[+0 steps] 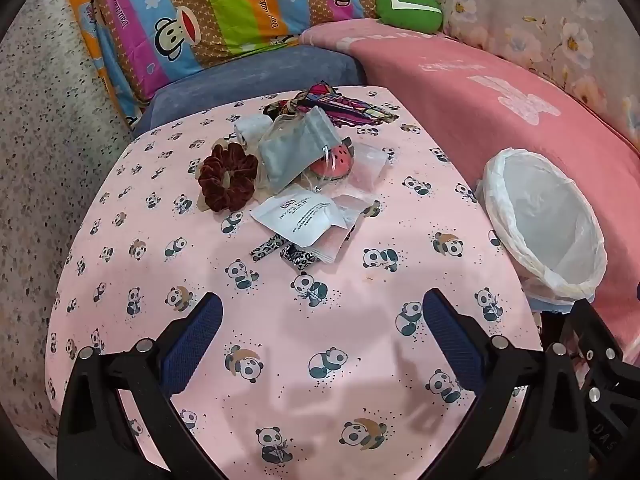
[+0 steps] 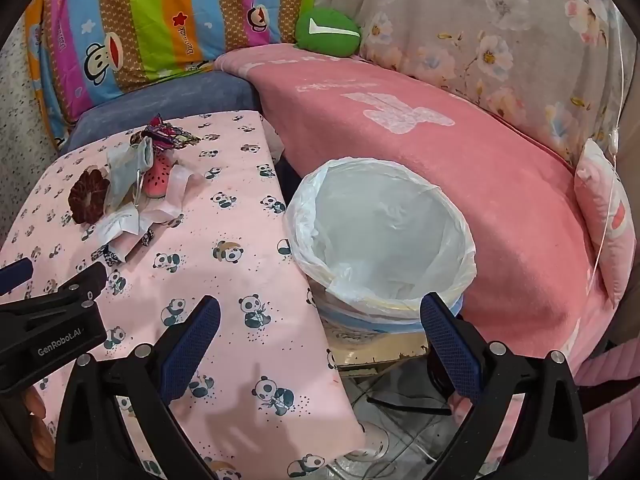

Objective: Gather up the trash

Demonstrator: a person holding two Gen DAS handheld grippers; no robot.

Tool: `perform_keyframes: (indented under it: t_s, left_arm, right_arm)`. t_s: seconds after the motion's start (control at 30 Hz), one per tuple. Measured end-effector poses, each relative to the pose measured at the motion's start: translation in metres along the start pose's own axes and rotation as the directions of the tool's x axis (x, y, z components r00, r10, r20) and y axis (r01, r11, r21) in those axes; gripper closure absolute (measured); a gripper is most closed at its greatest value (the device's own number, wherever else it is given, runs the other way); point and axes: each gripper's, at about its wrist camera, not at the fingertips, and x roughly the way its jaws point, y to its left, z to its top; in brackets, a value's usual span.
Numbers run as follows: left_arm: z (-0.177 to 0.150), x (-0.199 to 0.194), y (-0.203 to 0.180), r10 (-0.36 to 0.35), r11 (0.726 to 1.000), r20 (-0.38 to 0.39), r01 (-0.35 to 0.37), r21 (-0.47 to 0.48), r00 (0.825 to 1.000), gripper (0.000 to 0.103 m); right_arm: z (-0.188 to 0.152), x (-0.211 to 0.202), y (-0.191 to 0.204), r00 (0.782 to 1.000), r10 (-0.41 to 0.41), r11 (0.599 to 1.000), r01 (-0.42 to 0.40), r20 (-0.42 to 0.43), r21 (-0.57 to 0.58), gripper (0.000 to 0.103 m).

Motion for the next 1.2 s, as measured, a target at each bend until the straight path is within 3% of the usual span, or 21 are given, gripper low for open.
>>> perform_keyframes:
  t_s: [1.2]
  left_arm:
    - [0.0045,-0.0063,-0.0009,-0.012,1.000,0.022,0.012,0.001,1.000,0.008]
  right_arm:
    - [-0.0008,-0.0027,-0.0009,1.000,-0.009,1.000,0.009,0.001,-0.003,0.007]
